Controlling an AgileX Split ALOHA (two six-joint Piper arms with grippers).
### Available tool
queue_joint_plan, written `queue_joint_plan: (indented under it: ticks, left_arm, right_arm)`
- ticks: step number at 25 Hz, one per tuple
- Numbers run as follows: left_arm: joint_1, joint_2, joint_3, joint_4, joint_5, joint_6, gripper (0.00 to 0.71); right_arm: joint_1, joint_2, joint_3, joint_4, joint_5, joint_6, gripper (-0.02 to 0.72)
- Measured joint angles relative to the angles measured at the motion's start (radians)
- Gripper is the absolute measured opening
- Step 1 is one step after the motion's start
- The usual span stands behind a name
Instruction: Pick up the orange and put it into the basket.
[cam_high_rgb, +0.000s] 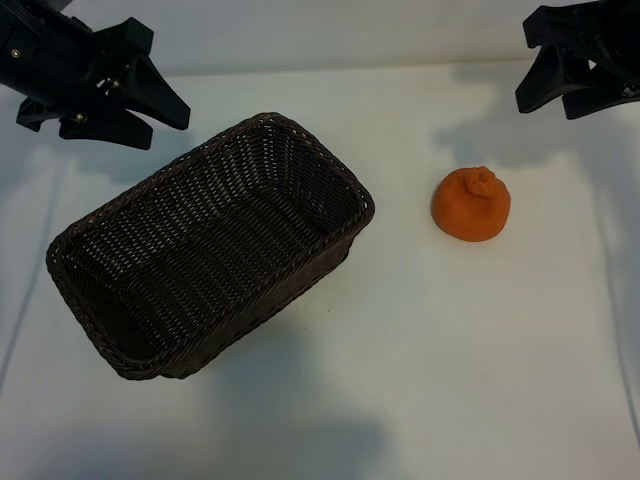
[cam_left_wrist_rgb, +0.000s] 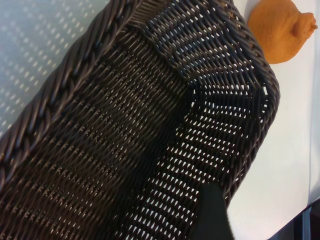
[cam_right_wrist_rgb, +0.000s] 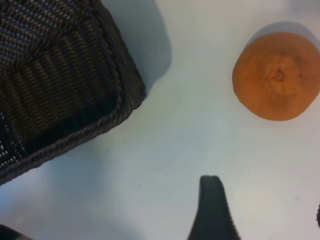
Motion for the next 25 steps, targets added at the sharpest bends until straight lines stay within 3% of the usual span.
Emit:
queue_joint_plan:
  ticks: [25]
  left_arm:
    - [0.0, 0.0, 0.0, 0.0, 0.0, 0.0, 0.548]
  right_arm:
    - [0.0, 0.0, 0.0, 0.0, 0.014, -0.001, 0.478]
